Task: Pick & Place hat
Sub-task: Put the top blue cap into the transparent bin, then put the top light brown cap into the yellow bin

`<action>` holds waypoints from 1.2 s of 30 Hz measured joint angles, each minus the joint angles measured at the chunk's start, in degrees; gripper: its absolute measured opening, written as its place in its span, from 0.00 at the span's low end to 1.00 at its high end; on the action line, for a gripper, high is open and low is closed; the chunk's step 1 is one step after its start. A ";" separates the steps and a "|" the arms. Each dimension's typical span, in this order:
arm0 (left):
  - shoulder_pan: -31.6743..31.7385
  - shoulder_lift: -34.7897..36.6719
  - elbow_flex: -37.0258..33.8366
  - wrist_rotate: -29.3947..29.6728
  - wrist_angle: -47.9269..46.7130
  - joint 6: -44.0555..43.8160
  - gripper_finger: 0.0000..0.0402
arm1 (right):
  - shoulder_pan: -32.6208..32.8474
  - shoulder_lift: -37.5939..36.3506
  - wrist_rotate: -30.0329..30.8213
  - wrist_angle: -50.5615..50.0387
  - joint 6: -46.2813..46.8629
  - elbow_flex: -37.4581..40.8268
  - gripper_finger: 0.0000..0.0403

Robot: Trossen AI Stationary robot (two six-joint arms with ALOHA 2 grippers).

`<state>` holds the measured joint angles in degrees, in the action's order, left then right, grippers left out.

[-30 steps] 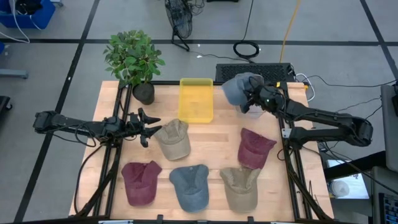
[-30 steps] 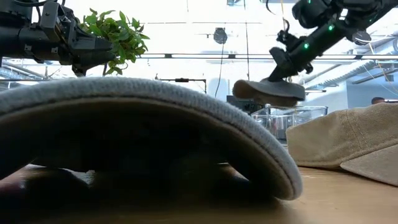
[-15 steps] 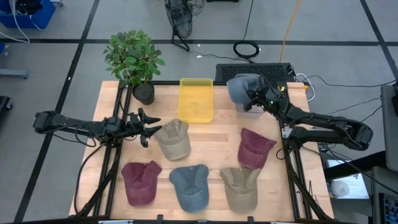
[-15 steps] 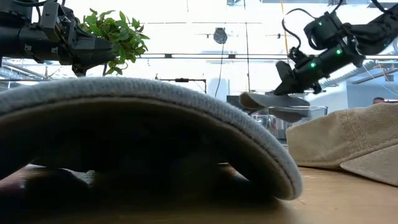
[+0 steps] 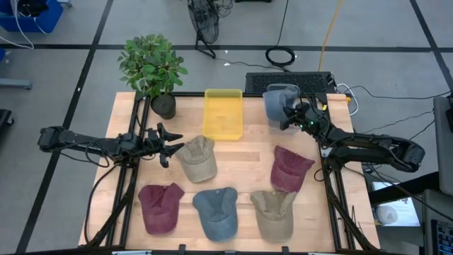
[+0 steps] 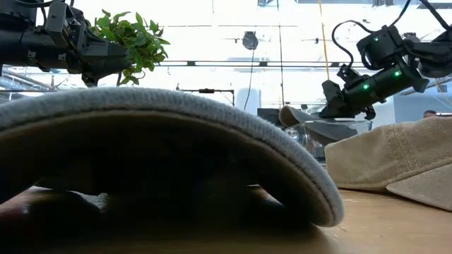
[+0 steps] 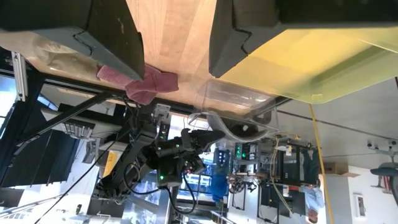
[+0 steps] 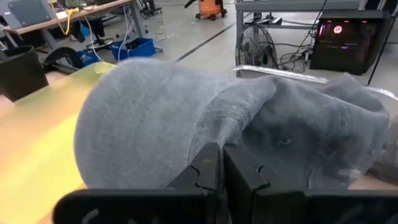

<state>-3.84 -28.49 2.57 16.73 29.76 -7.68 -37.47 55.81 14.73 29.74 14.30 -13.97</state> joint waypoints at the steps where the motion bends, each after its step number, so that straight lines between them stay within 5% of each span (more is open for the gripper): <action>1: 0.00 0.00 0.00 0.02 0.00 -0.01 0.45 | -0.02 0.00 -0.01 -0.06 -0.01 0.27 0.05; 15: 0.00 0.00 0.00 0.02 0.00 0.00 0.45 | 0.04 0.00 0.04 3.96 0.68 1.18 0.32; 36: 0.00 0.00 0.00 0.02 -0.98 -0.36 0.45 | 0.09 -0.17 -4.55 8.28 2.19 1.18 0.25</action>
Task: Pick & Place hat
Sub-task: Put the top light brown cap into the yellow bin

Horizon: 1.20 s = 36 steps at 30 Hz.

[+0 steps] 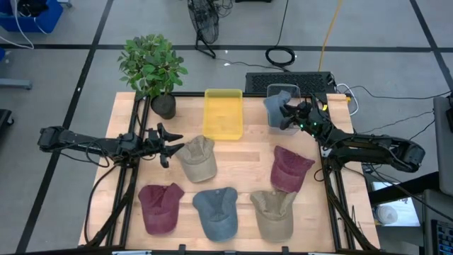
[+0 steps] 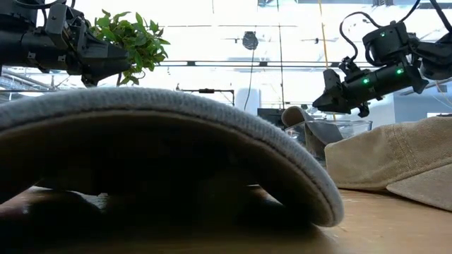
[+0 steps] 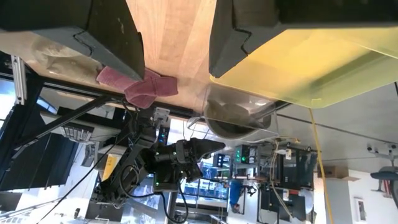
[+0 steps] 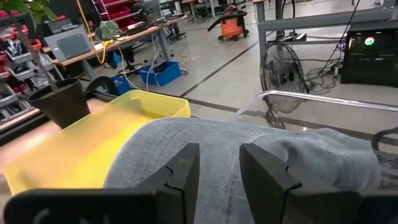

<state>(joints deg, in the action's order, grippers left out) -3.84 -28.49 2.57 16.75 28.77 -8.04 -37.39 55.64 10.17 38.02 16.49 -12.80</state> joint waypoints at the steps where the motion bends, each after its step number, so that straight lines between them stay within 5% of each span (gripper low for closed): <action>1: 0.00 0.00 0.00 0.00 0.00 0.01 0.45 | 0.00 0.00 -0.01 0.01 0.00 0.00 0.25; 14: 0.00 0.00 0.00 0.00 -0.33 0.05 0.45 | 7.54 -2.16 -2.97 1.22 -7.51 -0.02 0.30; 23: 0.00 0.00 0.00 0.07 -0.30 0.07 0.45 | 19.68 -4.50 -2.94 2.81 -7.69 -0.07 0.39; 36: 0.00 0.00 0.00 1.81 -0.10 0.42 0.45 | 38.52 0.40 2.58 8.02 -9.72 -3.77 0.38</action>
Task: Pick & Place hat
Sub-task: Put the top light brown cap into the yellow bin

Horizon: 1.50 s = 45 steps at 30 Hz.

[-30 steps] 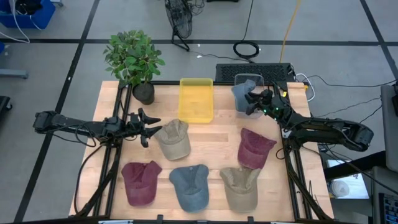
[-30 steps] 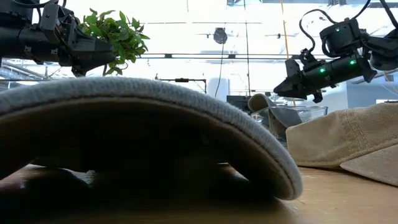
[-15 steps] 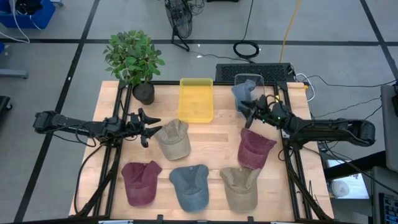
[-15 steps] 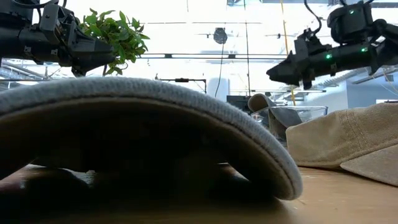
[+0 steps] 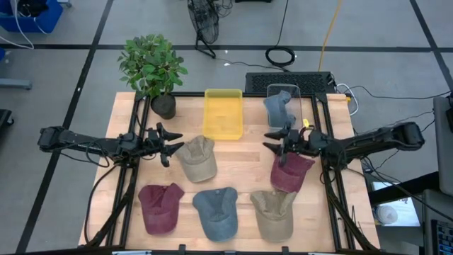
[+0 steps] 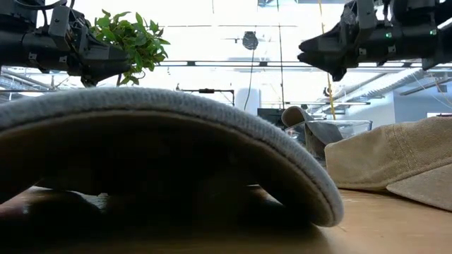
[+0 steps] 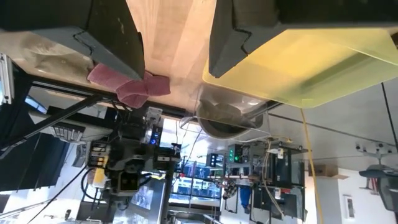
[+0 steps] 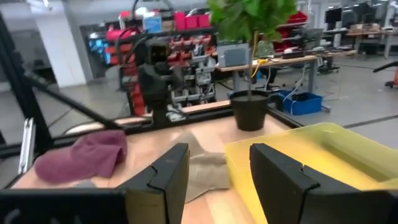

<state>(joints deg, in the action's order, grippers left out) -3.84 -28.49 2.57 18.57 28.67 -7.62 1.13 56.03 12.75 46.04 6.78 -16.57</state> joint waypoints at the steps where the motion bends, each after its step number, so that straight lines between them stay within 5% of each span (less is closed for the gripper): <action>1: 0.00 0.00 0.00 0.00 0.08 0.00 0.45 | 1.08 1.08 0.75 -0.02 -0.54 -0.50 0.38; 13: 0.00 0.00 0.00 -0.04 -0.16 -0.07 0.45 | 5.79 9.59 2.32 -8.60 -1.53 -6.18 0.38; 30: -0.07 0.00 0.02 -3.10 4.58 -1.09 0.45 | 7.62 11.56 3.96 -18.47 -0.53 -12.14 0.38; 38: -0.21 -1.32 10.80 -3.06 -12.26 -1.26 0.45 | 7.60 12.10 3.96 -18.48 1.12 -12.14 0.38; 45: -4.55 -11.23 20.76 -0.01 -24.01 -3.48 0.45 | 7.54 13.56 3.94 -17.82 -0.39 -12.08 0.38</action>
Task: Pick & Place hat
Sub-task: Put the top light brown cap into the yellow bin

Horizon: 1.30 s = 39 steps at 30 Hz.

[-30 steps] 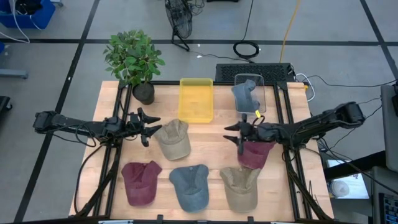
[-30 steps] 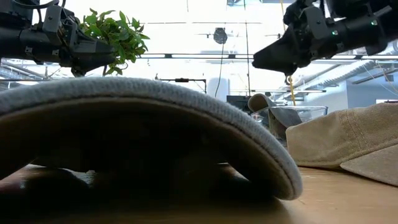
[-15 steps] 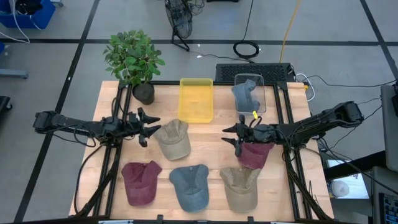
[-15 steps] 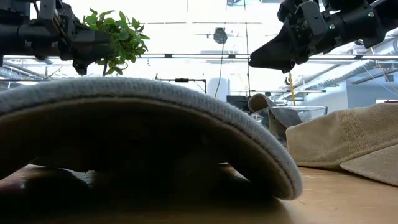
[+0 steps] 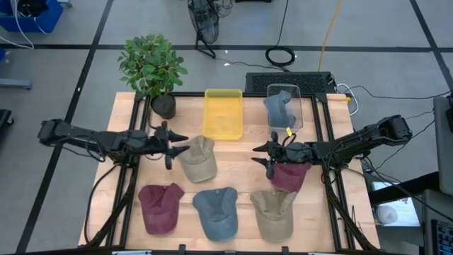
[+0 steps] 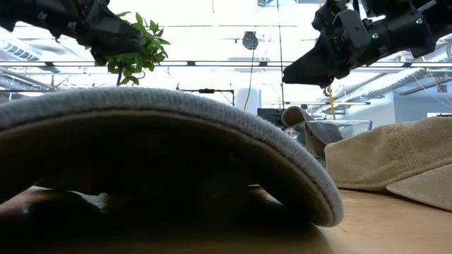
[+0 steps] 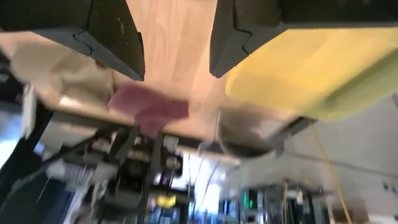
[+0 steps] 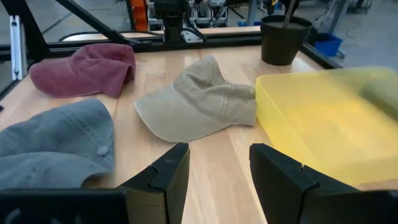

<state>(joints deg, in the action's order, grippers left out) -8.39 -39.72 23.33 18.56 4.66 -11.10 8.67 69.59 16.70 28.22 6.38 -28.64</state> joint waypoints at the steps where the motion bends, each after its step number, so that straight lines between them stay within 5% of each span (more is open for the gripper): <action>1: -0.82 -1.83 1.18 1.34 -1.38 -0.21 0.45 | -0.15 -0.07 -0.02 0.68 -0.89 0.00 0.38; 9: -2.92 -17.16 10.49 5.00 -19.03 -9.26 0.45 | -2.30 -0.47 -0.25 0.73 -2.66 0.00 0.38; 17: -1.65 -29.04 13.39 2.45 -21.75 -10.95 0.45 | -2.18 -0.47 -0.40 0.63 -2.64 0.00 0.38; 39: 4.25 -36.92 14.50 -9.93 -21.47 -10.21 0.45 | -1.82 -0.47 -0.45 -4.87 2.78 0.00 0.38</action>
<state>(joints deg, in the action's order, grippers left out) -4.14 -76.64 37.82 8.63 -16.81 -21.30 6.85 69.12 16.24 23.35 9.17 -28.64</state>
